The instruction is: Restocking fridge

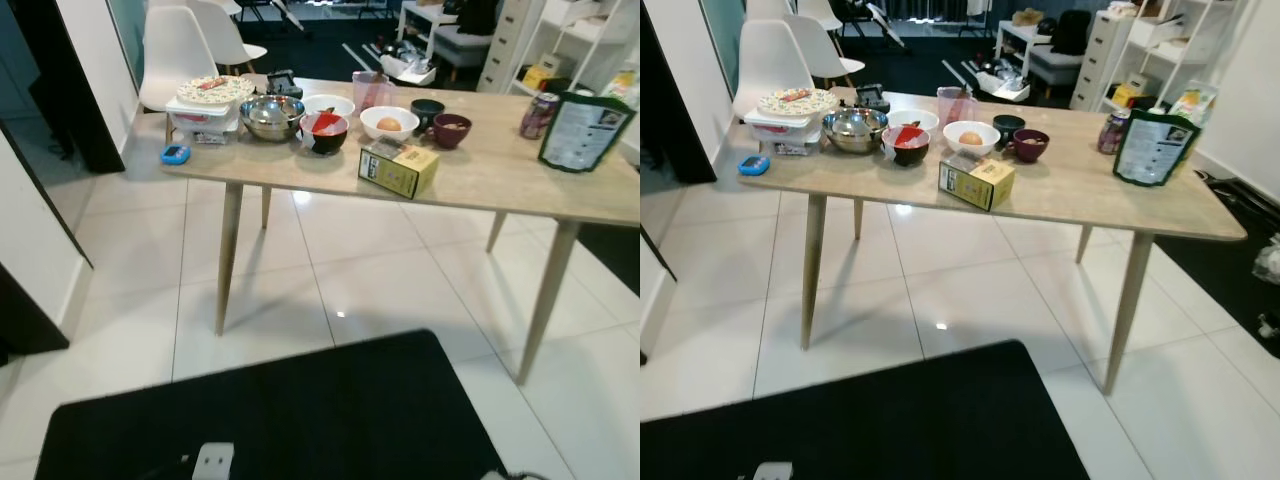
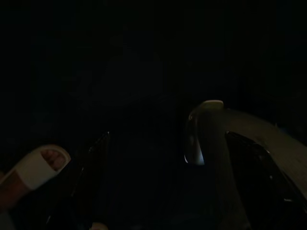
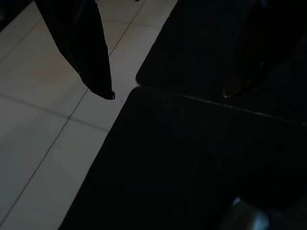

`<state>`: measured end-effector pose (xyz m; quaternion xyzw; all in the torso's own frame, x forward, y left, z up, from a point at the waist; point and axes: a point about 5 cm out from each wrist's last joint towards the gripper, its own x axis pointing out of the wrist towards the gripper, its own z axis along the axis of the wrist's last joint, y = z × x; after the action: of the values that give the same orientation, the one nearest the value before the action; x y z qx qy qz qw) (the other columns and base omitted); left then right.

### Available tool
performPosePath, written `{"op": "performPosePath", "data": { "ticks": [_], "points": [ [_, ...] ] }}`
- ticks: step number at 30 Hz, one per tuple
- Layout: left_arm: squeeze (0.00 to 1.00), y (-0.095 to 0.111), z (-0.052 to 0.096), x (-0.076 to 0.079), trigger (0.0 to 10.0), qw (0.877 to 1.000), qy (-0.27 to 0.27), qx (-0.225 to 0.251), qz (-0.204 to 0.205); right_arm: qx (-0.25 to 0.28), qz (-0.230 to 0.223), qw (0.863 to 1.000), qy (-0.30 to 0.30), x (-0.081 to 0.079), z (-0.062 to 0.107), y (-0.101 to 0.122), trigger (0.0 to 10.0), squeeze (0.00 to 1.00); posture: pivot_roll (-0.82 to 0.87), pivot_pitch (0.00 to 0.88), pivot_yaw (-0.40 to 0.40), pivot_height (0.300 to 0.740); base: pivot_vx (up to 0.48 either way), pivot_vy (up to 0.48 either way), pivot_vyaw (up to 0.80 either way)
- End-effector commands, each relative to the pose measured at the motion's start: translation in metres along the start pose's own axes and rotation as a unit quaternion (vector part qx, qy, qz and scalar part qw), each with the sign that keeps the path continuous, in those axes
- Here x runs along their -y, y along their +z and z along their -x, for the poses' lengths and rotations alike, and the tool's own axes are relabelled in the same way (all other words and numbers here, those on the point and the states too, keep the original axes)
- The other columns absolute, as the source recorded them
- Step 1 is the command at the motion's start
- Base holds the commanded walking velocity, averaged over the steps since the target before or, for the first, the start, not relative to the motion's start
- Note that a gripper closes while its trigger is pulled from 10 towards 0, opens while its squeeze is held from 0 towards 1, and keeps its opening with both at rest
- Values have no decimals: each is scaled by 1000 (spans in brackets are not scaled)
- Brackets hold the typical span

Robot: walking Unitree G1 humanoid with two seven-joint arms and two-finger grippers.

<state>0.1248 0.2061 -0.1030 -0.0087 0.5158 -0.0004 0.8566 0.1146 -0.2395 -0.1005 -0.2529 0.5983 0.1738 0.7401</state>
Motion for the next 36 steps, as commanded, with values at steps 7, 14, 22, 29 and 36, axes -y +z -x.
{"op": "performPosePath", "data": {
  "ticks": [7,14,22,29,36],
  "points": [
    [0,-6,1,-1,10000,1000,0,-11,-4,5,-2,1000,-4,1,0,2,10000,0,-34,0,-32,740,352,0,0],
    [0,-5,1,-1,10000,1000,-2,-10,-9,4,-3,1000,-3,0,0,2,10000,0,-32,0,-30,740,352,0,0],
    [0,-5,1,-1,10000,1000,-3,-12,-13,4,1,1000,-2,-2,-1,2,10000,0,-30,0,-31,740,335,0,0],
    [0,-2,0,2,10000,1000,-15,-4,-19,4,3,1000,-3,-1,-1,3,10000,0,-30,0,-28,740,0,0,0],
    [0,11,-2,8,10000,999,-35,20,-28,5,4,1000,-2,-2,-1,3,10000,0,-29,0,-24,740,0,-265,0]
  ]
}}
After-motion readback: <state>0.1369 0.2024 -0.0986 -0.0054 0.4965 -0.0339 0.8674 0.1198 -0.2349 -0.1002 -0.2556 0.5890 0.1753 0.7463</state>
